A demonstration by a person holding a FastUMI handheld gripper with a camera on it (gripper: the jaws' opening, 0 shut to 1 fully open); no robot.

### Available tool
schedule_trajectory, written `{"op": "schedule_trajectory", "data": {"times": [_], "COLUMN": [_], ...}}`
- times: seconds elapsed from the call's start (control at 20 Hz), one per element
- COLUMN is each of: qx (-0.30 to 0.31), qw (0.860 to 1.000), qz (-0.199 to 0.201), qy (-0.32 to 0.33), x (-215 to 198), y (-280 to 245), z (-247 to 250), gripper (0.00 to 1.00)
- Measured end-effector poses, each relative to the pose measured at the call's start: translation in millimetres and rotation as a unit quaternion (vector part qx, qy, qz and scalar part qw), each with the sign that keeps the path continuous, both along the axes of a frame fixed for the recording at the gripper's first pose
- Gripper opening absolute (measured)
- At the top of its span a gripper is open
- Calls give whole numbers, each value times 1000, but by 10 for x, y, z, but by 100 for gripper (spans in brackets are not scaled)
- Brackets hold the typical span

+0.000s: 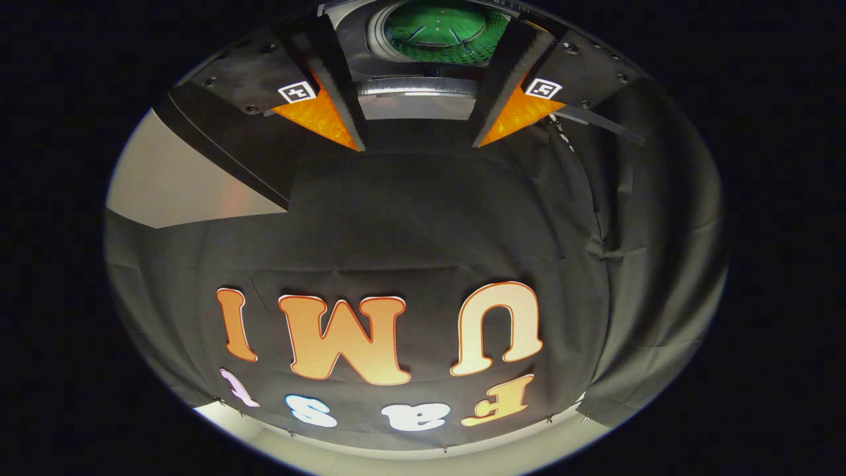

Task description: Put the clothes into the washing machine and then close the washing machine lid.

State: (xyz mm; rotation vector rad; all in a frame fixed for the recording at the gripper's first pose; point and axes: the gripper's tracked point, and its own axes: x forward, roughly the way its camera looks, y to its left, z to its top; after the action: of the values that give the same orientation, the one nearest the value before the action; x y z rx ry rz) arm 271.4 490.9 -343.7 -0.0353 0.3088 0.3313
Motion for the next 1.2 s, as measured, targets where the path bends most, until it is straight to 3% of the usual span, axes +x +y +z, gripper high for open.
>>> {"op": "schedule_trajectory", "data": {"times": [0.15, 0.25, 0.4, 0.6, 0.8, 1.2], "qx": [-3, -57, -42, -29, 14, 59], "qw": [1000, 997, 996, 994, 997, 997], "qz": [5, -10, -12, -15, -16, 9], "qy": [4, 46, 84, 100, 74, -55], "x": [-120, -206, -363, -465, -548, -926], "y": [-35, -233, -288, -304, -240, -665], "z": [-90, -440, -830, -857, -285, 1650], "gripper": [99, 98, 100, 100, 100, 99]}}
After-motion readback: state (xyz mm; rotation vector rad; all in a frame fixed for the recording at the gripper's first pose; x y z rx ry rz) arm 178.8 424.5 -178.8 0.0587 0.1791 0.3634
